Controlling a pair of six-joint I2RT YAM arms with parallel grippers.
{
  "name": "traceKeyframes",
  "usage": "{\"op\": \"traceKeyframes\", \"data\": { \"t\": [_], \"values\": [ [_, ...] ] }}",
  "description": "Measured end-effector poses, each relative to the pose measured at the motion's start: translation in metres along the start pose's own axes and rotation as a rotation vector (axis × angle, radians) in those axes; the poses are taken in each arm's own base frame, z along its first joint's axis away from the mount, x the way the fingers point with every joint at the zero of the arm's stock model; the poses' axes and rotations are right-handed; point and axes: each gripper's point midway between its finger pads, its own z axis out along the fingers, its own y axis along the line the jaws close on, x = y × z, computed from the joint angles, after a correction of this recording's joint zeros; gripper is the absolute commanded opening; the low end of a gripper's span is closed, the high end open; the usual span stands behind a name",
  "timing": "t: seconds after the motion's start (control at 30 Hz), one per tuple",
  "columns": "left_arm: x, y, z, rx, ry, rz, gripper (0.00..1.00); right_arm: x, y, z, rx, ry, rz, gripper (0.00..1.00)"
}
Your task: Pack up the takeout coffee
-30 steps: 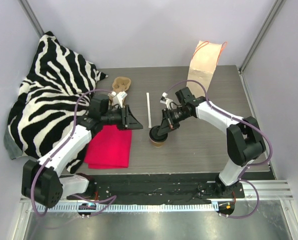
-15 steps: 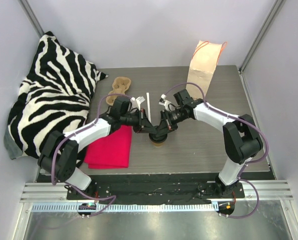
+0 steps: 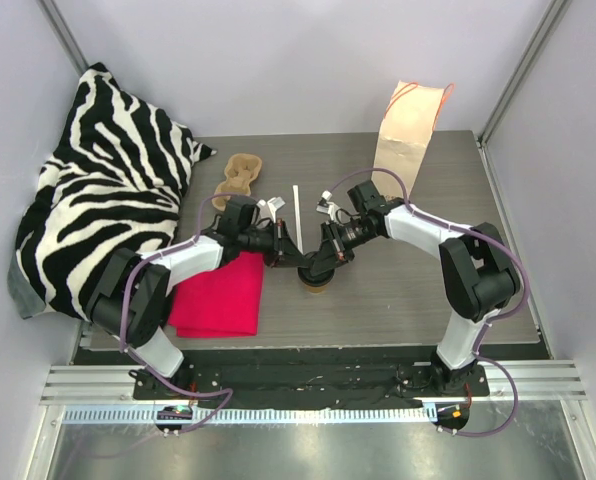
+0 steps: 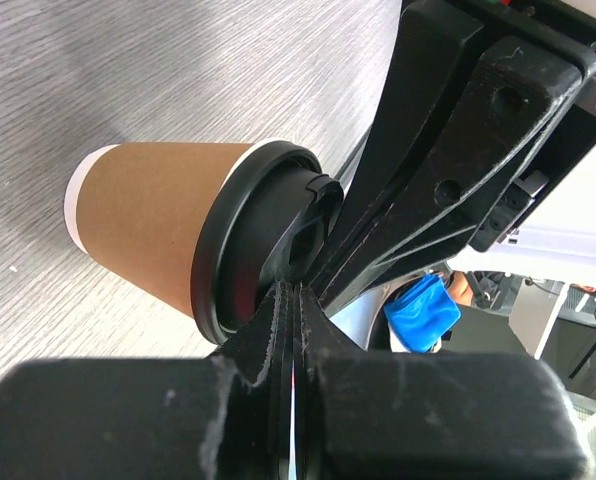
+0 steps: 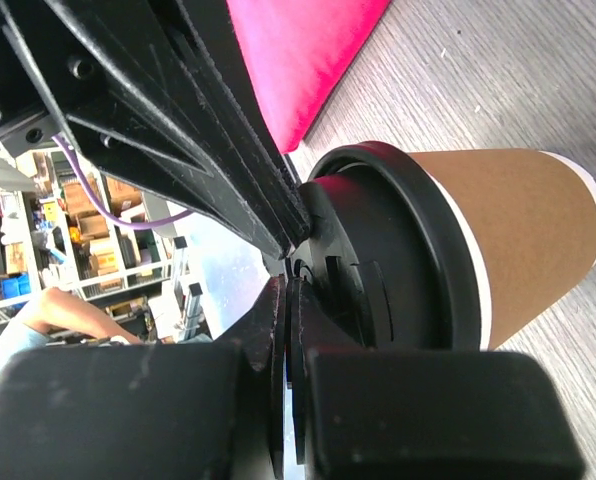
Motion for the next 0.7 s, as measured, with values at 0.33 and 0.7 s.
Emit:
{"op": "traceKeyframes", "data": {
  "t": [0.33, 0.7],
  "values": [
    [-0.001, 0.001, -0.002, 0.007, 0.004, 0.009, 0.0, -0.005, 0.021, -0.01, -0.033, -0.023, -0.04, 0.01],
    [-0.001, 0.001, -0.003, 0.0, 0.009, 0.012, 0.0, -0.016, 0.054, -0.029, -0.069, -0.1, -0.117, 0.01]
  ]
}}
